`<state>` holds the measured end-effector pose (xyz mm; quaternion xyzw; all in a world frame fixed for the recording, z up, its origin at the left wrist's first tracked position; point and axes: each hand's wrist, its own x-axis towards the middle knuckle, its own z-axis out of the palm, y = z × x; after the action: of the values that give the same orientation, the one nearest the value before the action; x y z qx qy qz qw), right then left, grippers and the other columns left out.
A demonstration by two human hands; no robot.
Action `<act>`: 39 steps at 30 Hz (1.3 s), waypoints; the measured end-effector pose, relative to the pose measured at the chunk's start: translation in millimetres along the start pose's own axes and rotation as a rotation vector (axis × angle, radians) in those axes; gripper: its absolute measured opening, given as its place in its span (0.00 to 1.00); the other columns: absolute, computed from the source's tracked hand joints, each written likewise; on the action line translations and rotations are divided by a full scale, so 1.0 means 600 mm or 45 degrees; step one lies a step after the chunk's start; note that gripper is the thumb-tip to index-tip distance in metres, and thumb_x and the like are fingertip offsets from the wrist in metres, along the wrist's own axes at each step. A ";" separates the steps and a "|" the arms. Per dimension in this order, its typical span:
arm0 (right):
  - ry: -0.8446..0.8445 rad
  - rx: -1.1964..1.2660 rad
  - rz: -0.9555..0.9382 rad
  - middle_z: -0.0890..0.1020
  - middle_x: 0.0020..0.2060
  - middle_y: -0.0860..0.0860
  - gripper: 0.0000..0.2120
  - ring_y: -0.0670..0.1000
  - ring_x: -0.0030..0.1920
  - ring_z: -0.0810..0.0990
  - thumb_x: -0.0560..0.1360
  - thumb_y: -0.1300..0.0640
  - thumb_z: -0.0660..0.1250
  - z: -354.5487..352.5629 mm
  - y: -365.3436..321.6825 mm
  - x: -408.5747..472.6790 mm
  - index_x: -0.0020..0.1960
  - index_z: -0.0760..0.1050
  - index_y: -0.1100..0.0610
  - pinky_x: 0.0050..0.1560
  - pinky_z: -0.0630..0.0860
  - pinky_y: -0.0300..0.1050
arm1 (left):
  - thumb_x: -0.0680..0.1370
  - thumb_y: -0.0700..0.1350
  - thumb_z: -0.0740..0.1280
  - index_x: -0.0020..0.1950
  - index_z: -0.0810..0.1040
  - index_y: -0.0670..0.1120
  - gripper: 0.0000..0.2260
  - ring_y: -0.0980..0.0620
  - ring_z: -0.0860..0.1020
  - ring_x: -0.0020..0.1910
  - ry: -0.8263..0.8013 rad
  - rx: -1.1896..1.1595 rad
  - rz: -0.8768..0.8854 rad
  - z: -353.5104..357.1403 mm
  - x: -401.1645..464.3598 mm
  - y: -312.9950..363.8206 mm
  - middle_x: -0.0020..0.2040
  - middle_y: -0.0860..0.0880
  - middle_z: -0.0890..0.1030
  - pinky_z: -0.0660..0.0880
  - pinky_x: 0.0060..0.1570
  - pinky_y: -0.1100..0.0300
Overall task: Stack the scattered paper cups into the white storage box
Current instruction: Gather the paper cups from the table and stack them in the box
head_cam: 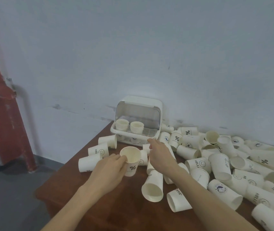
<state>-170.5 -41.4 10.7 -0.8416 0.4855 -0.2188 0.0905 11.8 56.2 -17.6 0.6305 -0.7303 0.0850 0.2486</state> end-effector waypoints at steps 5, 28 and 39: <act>0.006 0.016 0.041 0.74 0.61 0.52 0.26 0.53 0.60 0.73 0.75 0.68 0.55 -0.021 0.039 -0.018 0.71 0.65 0.55 0.58 0.69 0.45 | 0.82 0.53 0.55 0.50 0.73 0.51 0.10 0.53 0.75 0.44 0.030 -0.051 0.006 0.014 0.016 0.020 0.43 0.55 0.78 0.74 0.42 0.54; 0.166 -0.085 0.320 0.75 0.60 0.52 0.20 0.54 0.60 0.74 0.78 0.64 0.55 -0.126 0.216 -0.086 0.70 0.68 0.56 0.59 0.70 0.47 | 0.81 0.55 0.54 0.47 0.70 0.51 0.11 0.51 0.76 0.42 0.025 -0.225 0.133 0.070 0.149 0.195 0.41 0.54 0.77 0.72 0.40 0.54; 0.183 -0.089 0.375 0.76 0.57 0.54 0.22 0.55 0.57 0.75 0.75 0.66 0.57 -0.157 0.287 -0.120 0.68 0.69 0.58 0.57 0.71 0.49 | 0.81 0.54 0.55 0.46 0.71 0.51 0.10 0.51 0.76 0.39 0.033 -0.289 0.178 0.109 0.176 0.258 0.39 0.54 0.77 0.75 0.40 0.51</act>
<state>-378.6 -62.2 11.3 -0.7462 0.6160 -0.2458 0.0572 -162.8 -35.5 5.1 0.5449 -0.7741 0.0269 0.3212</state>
